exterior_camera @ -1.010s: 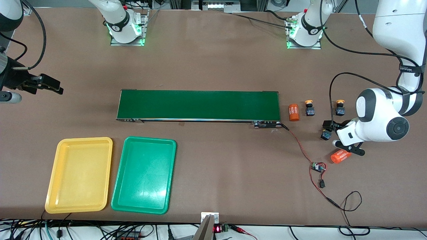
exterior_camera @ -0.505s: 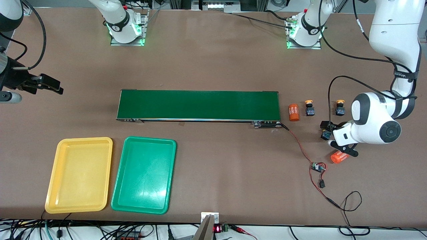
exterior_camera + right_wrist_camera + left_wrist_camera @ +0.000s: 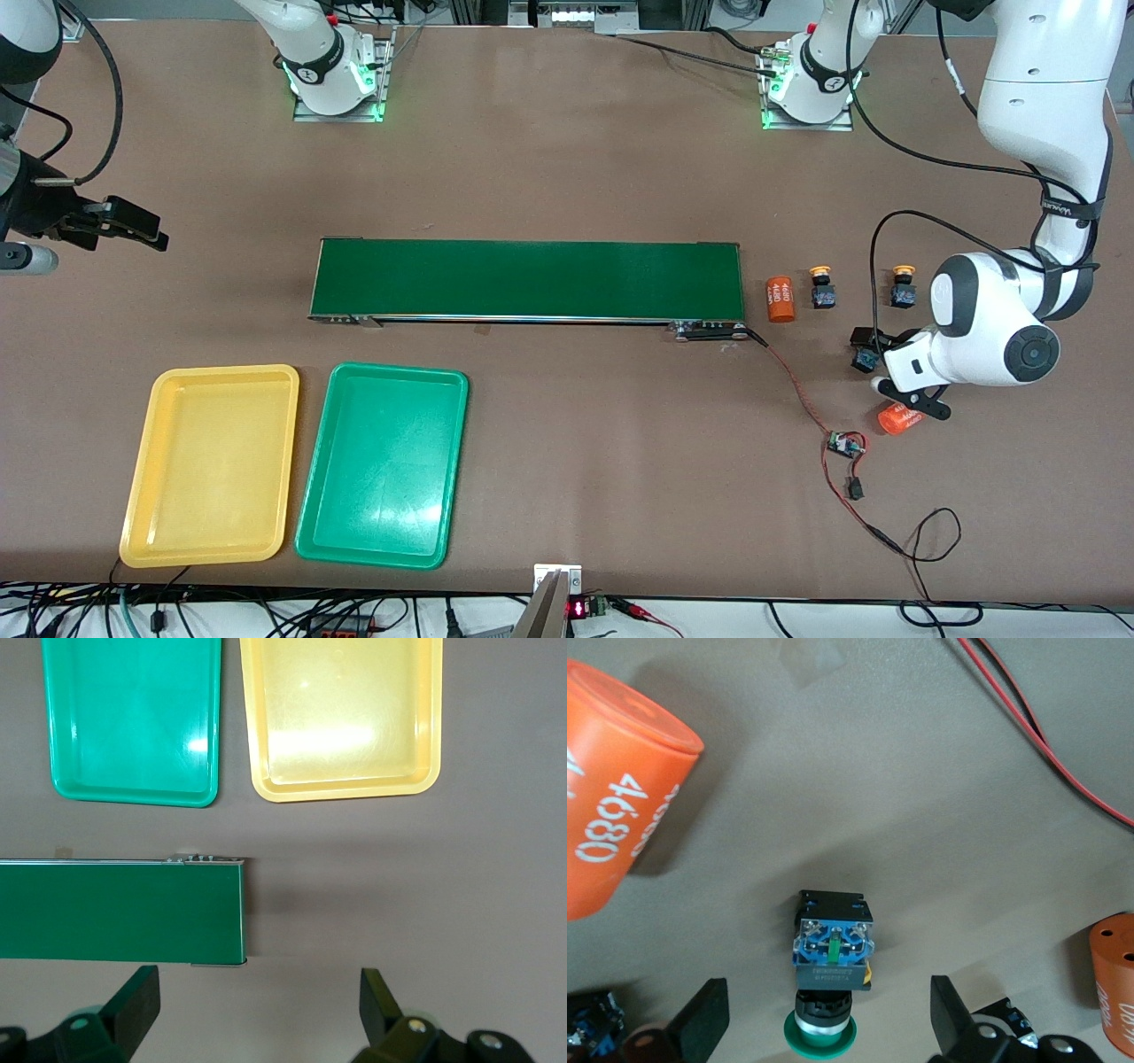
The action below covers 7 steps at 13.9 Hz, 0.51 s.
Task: Sort buttons by color to trays
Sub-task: 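Reach down and grasp a green-capped button with the left gripper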
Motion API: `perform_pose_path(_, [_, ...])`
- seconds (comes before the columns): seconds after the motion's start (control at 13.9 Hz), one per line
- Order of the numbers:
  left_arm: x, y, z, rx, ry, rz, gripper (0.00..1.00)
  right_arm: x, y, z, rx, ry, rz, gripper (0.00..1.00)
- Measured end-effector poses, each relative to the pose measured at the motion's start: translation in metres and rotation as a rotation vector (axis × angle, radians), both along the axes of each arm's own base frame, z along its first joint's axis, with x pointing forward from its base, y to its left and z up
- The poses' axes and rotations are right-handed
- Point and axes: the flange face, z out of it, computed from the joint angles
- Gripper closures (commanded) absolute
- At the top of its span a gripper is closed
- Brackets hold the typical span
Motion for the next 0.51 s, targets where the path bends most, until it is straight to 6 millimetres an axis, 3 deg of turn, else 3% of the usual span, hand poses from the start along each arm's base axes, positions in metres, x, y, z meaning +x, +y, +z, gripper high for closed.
perform_pose_path(0.51, [-0.0033, 0.0006, -0.0093, -0.003, 0.015, -0.005, 0.04, -0.0001, 0.0, -0.0001, 0.0, 0.001, 0.0, 0.0])
